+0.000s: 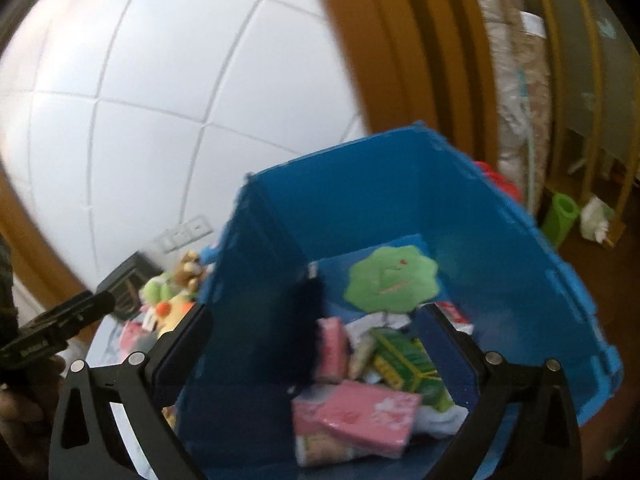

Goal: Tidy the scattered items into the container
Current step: 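Move both tools back over the cluttered table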

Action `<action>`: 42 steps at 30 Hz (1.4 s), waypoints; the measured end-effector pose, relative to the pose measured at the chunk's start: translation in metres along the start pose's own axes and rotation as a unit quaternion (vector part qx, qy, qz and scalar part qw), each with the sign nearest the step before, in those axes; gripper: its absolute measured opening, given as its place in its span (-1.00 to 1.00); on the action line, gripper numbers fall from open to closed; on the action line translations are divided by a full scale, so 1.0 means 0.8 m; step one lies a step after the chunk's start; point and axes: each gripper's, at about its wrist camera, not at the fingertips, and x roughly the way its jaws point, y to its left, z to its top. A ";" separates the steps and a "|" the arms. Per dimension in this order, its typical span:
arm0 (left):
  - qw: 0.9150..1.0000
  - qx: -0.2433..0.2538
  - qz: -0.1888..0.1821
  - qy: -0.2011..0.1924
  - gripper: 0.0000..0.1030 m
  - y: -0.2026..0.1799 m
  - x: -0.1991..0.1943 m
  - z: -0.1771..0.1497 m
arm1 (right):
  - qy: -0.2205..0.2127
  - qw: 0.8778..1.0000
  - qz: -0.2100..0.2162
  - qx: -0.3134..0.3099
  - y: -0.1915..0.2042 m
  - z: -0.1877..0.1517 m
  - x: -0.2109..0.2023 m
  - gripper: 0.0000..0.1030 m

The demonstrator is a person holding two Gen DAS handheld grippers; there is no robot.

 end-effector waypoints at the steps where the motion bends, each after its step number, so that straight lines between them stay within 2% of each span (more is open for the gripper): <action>1: 1.000 -0.008 0.011 0.000 0.98 0.018 -0.006 -0.007 | 0.003 1.000 0.008 -0.008 0.012 -0.002 0.003 0.99; 10: 0.993 -0.070 0.097 0.019 0.98 0.166 -0.046 -0.078 | 0.032 0.994 0.073 -0.073 0.132 -0.026 0.036 0.99; 15: 0.985 -0.109 0.124 0.046 0.98 0.237 -0.058 -0.125 | 0.036 0.987 0.098 -0.124 0.204 -0.043 0.049 0.99; 19: 0.980 -0.128 0.135 0.076 0.98 0.287 -0.060 -0.163 | 0.029 0.983 0.097 -0.156 0.259 -0.074 0.058 0.99; 25: 0.974 -0.126 0.144 0.124 0.98 0.339 -0.048 -0.222 | 0.086 0.976 0.093 -0.177 0.310 -0.134 0.099 0.99; 30: 0.966 -0.131 0.142 0.172 0.98 0.378 -0.017 -0.272 | 0.130 0.972 0.086 -0.179 0.334 -0.182 0.135 0.99; 42: 0.954 -0.146 0.098 0.244 0.98 0.422 0.095 -0.339 | 0.236 0.953 0.053 -0.182 0.380 -0.311 0.263 0.99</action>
